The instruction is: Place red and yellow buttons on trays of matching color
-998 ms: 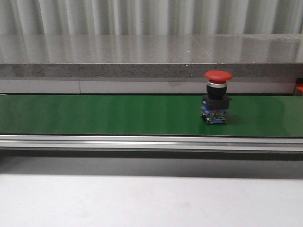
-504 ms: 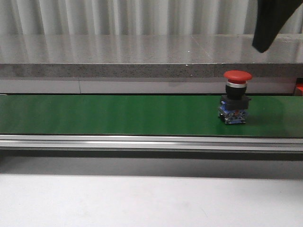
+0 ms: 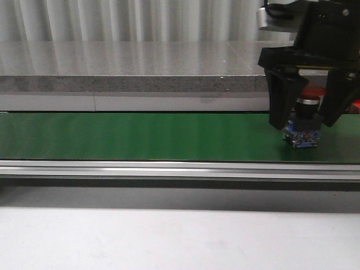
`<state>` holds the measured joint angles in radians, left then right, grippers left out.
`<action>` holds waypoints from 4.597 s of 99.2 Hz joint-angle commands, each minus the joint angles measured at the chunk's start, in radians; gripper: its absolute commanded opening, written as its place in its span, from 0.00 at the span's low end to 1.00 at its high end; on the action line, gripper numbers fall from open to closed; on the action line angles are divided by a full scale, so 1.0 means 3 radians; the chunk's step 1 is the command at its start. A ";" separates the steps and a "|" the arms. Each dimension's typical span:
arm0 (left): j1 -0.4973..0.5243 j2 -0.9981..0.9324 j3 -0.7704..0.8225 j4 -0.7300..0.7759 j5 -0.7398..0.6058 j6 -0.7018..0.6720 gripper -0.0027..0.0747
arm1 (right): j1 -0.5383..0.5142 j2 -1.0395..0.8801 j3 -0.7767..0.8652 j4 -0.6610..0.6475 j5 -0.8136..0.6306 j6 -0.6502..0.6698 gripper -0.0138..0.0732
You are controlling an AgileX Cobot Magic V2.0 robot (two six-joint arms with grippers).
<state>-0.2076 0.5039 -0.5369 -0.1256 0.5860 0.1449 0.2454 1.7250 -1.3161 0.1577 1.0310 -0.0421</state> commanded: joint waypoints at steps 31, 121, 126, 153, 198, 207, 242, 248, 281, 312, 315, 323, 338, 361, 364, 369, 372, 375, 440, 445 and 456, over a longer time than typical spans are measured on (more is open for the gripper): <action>-0.0020 0.0012 -0.0095 -0.0049 -0.0243 -0.0010 0.03 | -0.0166 -0.0120 -0.0362 -0.0060 0.0039 -0.0043 0.32; -0.0020 0.0012 -0.0095 -0.0049 -0.0243 -0.0010 0.03 | -0.2435 0.0309 -0.1261 -0.0634 -0.0068 0.0181 0.32; -0.0020 0.0012 -0.0095 -0.0049 -0.0243 -0.0010 0.03 | -0.2503 0.0368 -0.1261 -0.0634 -0.0128 0.0181 0.32; -0.0020 0.0012 -0.0095 -0.0049 -0.0243 -0.0010 0.03 | -0.2637 0.0709 -0.1261 -0.0634 -0.0449 0.0181 0.32; -0.0020 0.0012 -0.0095 -0.0049 -0.0243 -0.0010 0.03 | -0.2637 0.1319 -0.1762 -0.0570 -0.0511 0.0181 0.32; -0.0020 0.0012 -0.0095 -0.0049 -0.0243 -0.0010 0.03 | -0.2637 0.1432 -0.1867 -0.0526 -0.0480 0.0181 0.32; -0.0020 0.0012 -0.0095 -0.0049 -0.0243 -0.0010 0.03 | -0.2637 0.1563 -0.2087 -0.0462 -0.0355 0.0181 0.78; -0.0020 0.0012 -0.0095 -0.0049 -0.0243 -0.0010 0.03 | -0.2637 0.1563 -0.2134 -0.0462 -0.0319 0.0181 0.78; -0.0020 0.0012 -0.0095 -0.0049 -0.0243 -0.0010 0.03 | -0.2637 0.1466 -0.2374 -0.0462 -0.0131 0.0178 0.78; -0.0020 0.0012 -0.0095 -0.0049 -0.0243 -0.0010 0.03 | -0.2505 0.0879 -0.2374 -0.0526 -0.0009 0.0114 0.39; -0.0020 0.0012 -0.0095 -0.0049 -0.0243 -0.0010 0.03 | -0.2477 0.0821 -0.2374 -0.0526 0.0023 0.0114 0.32; -0.0020 0.0012 -0.0095 -0.0049 -0.0243 -0.0010 0.03 | -0.2402 0.0668 -0.2374 -0.0526 0.0106 0.0114 0.15; -0.0020 0.0012 -0.0095 -0.0049 -0.0243 -0.0010 0.03 | -0.2180 0.0462 -0.2367 -0.0526 0.0244 0.0114 0.08; -0.0020 0.0012 -0.0095 -0.0049 -0.0243 -0.0010 0.03 | -0.1733 0.0102 -0.1978 -0.0526 0.0256 0.0114 0.08; -0.0020 0.0012 -0.0095 -0.0049 -0.0243 -0.0010 0.03 | -0.1661 0.0048 -0.1889 -0.0526 0.0247 0.0114 0.08; -0.0020 0.0012 -0.0095 -0.0049 -0.0243 -0.0010 0.03 | -0.1559 -0.0051 -0.1762 -0.0526 0.0230 0.0114 0.08; -0.0020 0.0012 -0.0095 -0.0049 -0.0243 -0.0010 0.03 | -0.1501 -0.0125 -0.1680 -0.0526 0.0207 0.0114 0.08; -0.0020 0.0012 -0.0095 -0.0049 -0.0243 -0.0010 0.03 | -0.1441 -0.0189 -0.1596 -0.0526 0.0180 0.0114 0.08; -0.0020 0.0012 -0.0095 -0.0049 -0.0243 -0.0010 0.03 | -0.0573 -0.1990 0.0521 -0.0526 -0.0581 0.0114 0.08; -0.0020 0.0012 -0.0095 -0.0049 -0.0243 -0.0010 0.03 | -0.0573 -0.2163 0.0677 -0.0526 -0.0627 0.0114 0.08; -0.0020 0.0012 -0.0095 -0.0049 -0.0243 -0.0010 0.03 | -0.0573 -0.2577 0.1028 -0.0526 -0.0772 0.0106 0.08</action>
<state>-0.2076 0.5039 -0.5369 -0.1256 0.5860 0.1449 0.0728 1.0553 -1.0486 0.0078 0.8900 0.0000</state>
